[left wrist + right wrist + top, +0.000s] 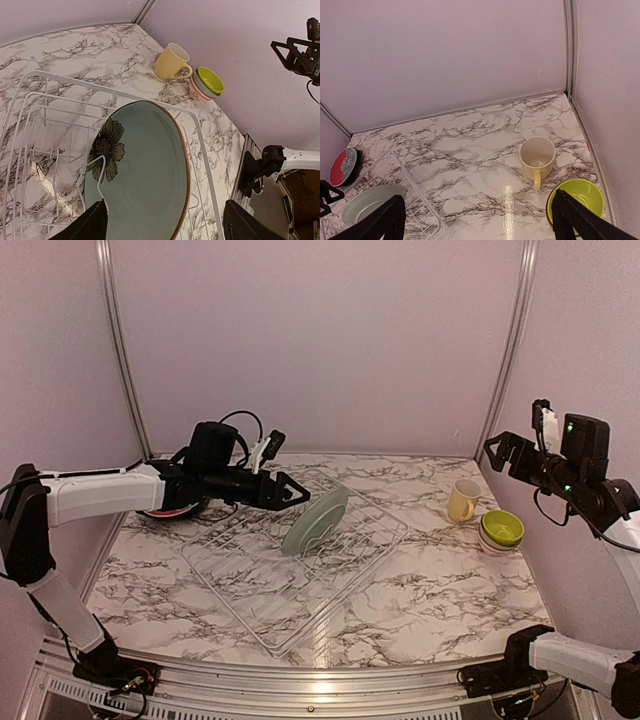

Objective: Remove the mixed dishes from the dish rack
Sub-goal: Grab the plate from the dish rack.

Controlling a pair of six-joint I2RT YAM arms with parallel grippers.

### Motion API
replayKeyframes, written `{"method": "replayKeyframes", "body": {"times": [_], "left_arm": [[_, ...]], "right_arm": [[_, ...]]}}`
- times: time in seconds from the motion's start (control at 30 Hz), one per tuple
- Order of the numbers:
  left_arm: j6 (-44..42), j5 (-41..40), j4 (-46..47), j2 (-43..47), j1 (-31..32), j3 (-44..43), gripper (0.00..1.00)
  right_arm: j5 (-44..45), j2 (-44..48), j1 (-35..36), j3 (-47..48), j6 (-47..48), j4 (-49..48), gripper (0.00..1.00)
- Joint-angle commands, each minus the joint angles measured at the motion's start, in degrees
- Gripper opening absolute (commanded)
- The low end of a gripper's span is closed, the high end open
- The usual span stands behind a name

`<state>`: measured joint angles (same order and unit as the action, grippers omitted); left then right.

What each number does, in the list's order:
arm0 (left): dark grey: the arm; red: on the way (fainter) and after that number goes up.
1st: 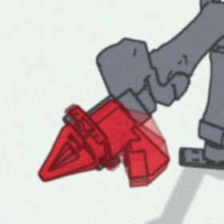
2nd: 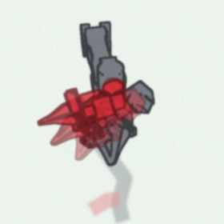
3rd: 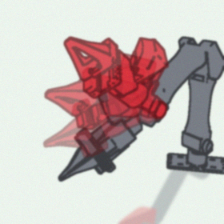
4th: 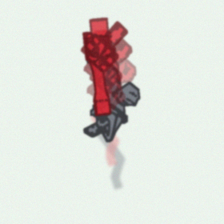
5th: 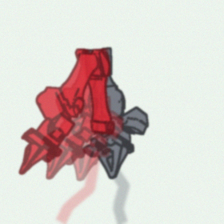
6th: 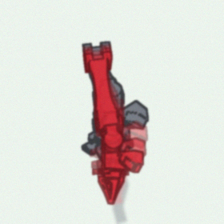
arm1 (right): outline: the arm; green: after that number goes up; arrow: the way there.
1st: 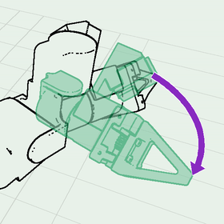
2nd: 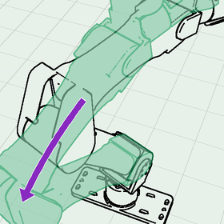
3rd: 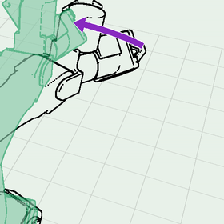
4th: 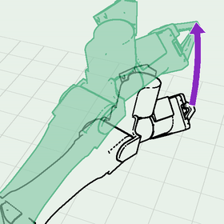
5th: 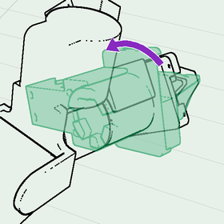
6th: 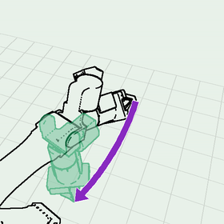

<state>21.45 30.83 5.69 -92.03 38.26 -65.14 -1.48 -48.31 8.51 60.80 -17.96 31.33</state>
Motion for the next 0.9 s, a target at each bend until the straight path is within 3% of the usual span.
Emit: {"method": "replayKeyframes", "body": {"times": [0.0,0.23,0.43,0.87], "left_arm": [[-5.6,-7.7,-10.1,-4.1,3.2,-6.2,0.8],[-8.6,-13.5,-15.6,-9.8,7.6,-12.7,0.75],[-11.7,-22.0,-22.1,-14.5,11.5,-18.9,0.62],[-17.1,-34.0,-31.6,-19.4,15.4,-27.0,0.45]], "right_arm": [[-0.4,0.7,0.0,-0.1,0.5,-0.6,0.98],[0.2,0.6,0.1,-0.5,0.8,-0.3,0.99],[0.4,0.9,0.0,-0.9,1.0,0.3,0.99],[0.5,0.5,0.0,-1.4,1.2,-0.2,0.99]]}}
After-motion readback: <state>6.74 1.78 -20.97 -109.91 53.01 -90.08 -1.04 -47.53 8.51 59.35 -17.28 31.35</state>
